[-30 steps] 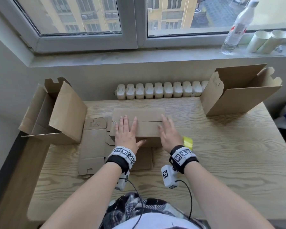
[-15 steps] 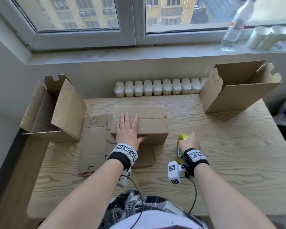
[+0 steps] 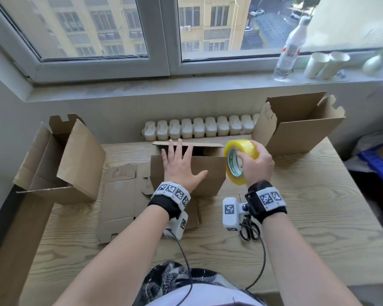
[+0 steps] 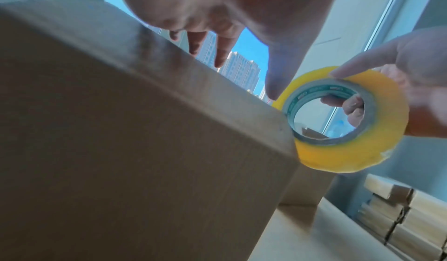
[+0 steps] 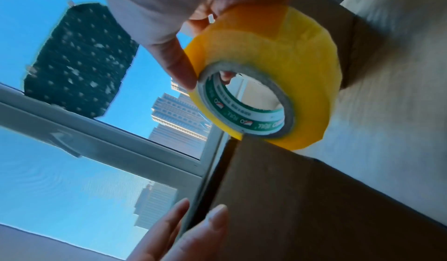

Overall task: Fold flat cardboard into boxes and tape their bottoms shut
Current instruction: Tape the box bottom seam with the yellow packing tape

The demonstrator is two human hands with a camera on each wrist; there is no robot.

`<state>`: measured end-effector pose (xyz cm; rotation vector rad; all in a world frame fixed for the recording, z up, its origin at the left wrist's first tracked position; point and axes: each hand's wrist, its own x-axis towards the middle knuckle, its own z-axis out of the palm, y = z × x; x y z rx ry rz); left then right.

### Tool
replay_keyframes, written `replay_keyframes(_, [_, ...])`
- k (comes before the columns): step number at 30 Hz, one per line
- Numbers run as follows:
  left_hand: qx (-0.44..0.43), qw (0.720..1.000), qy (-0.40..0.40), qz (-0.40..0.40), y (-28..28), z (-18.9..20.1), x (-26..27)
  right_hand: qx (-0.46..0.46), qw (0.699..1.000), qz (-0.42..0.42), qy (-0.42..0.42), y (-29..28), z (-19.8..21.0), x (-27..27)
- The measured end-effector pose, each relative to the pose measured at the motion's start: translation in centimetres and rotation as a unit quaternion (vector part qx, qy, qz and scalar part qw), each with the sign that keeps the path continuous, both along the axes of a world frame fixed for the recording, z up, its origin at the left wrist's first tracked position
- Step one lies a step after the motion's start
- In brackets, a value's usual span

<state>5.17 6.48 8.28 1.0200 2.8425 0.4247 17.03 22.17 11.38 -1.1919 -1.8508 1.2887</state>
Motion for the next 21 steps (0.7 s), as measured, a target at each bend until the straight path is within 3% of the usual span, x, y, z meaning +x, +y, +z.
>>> replay_keyframes(6, [0.22, 0.974, -0.018, -0.047, 1.0, 4.2, -0.2, 0.028, 0.992, 0.027, 0.12, 0.1, 4.7, -0.3])
replay_keyframes(10, [0.292, 0.952, -0.054, -0.075, 1.1, 5.9, 0.0, 0.08, 0.982, 0.03, 0.169, -0.3, 7.0, -0.6])
replay_keyframes(14, [0.367, 0.919, -0.142, -0.031, 1.0, 7.4, 0.2, 0.091, 0.971, 0.099, 0.197, -0.8, 9.1, -0.9])
replay_keyframes(18, [0.45, 0.844, -0.291, 0.004, 0.8, 8.4, -0.2, 0.022, 0.959, 0.185, 0.211, -1.9, 9.3, -1.4])
replay_keyframes(21, [0.426, 0.846, -0.32, 0.019, 0.5, 9.3, -0.5, -0.056, 0.95, 0.202, 0.231, -3.0, 8.5, -1.8])
